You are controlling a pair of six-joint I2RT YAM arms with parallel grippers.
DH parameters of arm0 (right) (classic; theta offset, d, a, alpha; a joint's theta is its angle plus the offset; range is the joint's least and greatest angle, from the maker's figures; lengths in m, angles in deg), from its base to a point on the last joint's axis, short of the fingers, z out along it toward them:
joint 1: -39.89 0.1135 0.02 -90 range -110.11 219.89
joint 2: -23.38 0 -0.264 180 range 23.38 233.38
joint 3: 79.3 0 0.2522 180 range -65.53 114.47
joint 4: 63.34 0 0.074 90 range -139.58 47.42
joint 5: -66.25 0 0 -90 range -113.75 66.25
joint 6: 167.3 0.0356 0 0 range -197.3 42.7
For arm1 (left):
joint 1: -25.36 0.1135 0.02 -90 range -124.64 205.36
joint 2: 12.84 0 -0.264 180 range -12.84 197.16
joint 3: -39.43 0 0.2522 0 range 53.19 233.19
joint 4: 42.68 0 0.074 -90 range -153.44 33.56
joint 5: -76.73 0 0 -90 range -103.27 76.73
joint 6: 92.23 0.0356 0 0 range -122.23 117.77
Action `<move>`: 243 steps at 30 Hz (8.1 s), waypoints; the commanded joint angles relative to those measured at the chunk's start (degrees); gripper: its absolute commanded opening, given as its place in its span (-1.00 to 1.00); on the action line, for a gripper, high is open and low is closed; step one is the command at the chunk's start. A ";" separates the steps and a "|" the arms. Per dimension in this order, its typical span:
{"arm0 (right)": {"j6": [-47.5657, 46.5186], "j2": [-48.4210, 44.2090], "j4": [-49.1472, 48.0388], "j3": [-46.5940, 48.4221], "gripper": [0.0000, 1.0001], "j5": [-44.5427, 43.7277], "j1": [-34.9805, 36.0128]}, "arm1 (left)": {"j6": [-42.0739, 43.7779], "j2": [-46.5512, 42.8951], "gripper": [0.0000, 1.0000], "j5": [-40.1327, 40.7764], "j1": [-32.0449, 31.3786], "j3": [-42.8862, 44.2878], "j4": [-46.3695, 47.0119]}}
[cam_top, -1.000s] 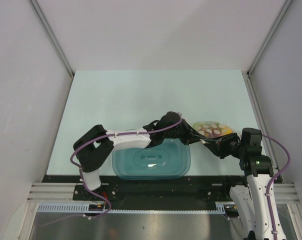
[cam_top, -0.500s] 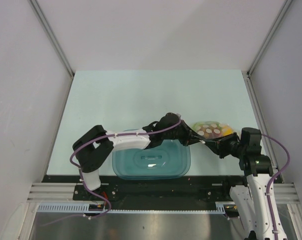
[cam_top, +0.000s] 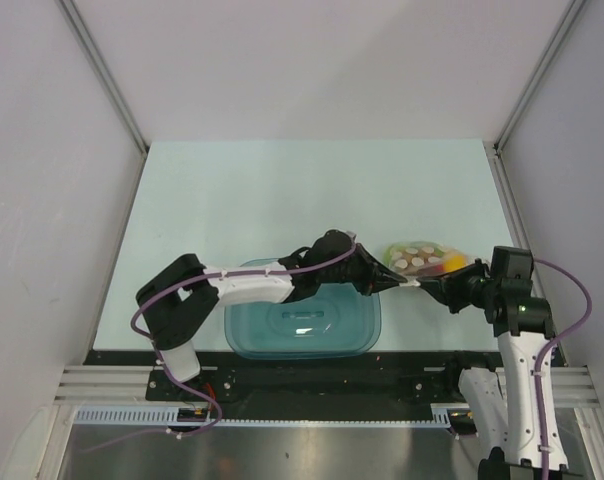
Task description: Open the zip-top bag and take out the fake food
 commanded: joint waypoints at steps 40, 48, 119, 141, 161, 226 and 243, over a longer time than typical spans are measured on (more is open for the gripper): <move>-19.15 21.50 12.74 19.61 -1.00 -3.36 -13.60 | 13.24 0.98 0.36 -13.88 6.01 4.87 0.47; -18.97 20.79 12.30 19.70 -1.00 -2.13 -13.69 | 11.58 1.16 0.80 -14.24 4.95 4.97 -4.02; -46.39 33.10 7.38 33.16 0.05 -34.65 25.50 | 31.44 11.09 -1.00 -25.66 17.43 19.81 -8.05; -52.37 37.32 4.74 28.93 -0.31 -46.43 38.69 | 36.10 12.49 -1.00 -23.55 17.43 24.03 -14.65; -56.33 40.05 1.49 25.42 -0.43 -48.98 40.01 | 34.51 13.37 -1.00 -23.55 17.43 24.91 -14.12; -47.72 24.22 12.21 28.40 -0.17 -25.21 27.51 | 69.94 -3.76 0.25 2.72 8.02 38.02 -55.71; -42.97 44.42 22.14 34.91 0.80 -50.45 54.42 | 64.57 -23.45 0.40 8.35 19.54 19.38 -46.64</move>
